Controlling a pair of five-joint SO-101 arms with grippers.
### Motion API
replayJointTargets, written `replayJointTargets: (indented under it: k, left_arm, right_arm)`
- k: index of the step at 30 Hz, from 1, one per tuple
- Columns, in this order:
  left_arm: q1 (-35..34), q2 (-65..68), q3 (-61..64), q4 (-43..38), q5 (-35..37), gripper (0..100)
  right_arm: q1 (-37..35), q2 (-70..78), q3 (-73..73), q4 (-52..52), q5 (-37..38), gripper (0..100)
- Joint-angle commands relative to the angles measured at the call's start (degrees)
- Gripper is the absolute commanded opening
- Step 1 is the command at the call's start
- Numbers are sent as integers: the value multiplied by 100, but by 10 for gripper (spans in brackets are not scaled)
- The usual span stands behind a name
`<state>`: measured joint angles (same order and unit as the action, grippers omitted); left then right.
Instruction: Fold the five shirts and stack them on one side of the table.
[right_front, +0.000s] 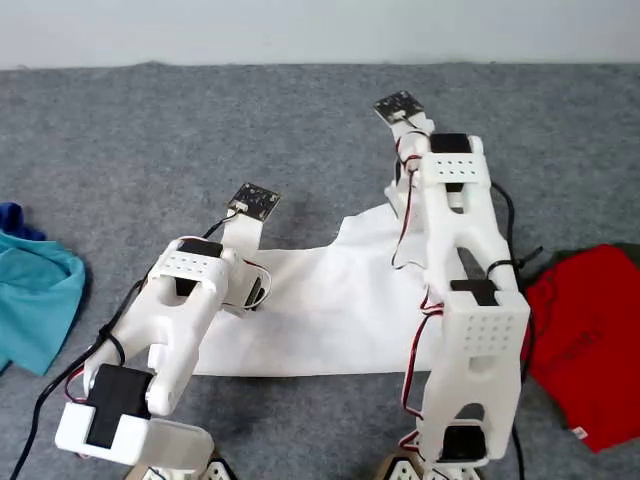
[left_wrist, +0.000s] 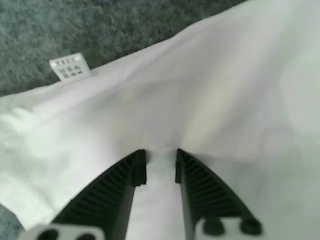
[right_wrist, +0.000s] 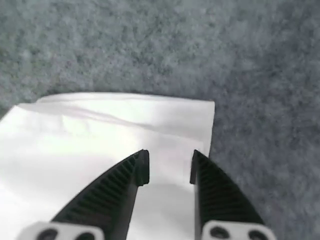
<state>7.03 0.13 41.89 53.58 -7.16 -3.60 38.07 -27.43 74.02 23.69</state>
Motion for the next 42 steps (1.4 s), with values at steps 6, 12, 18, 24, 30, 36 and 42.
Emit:
replayJointTargets:
  k: [6, 12, 18, 24, 30, 36, 42]
  left_arm:
    - [0, -97, 13, -79, 62, 108]
    - [0, -97, 13, -79, 62, 108]
    - [0, -97, 13, -79, 62, 108]
    - [0, -97, 13, -79, 62, 108]
    - [0, -97, 13, -79, 62, 108]
    - [0, -97, 13, -79, 62, 108]
    - [0, -97, 13, -79, 62, 108]
  right_arm:
    - [400, -198, -527, 699, 35, 156]
    - [338, -4, -527, 708, 53, 154]
    - [215, 409, -677, 716, 70, 98]
    - [242, 391, -738, 708, 70, 14]
    - [251, 374, -976, 760, 70, 9]
    - [233, 365, -1108, 936, 70, 9]
    - [215, 127, -1275, 1288, 70, 9]
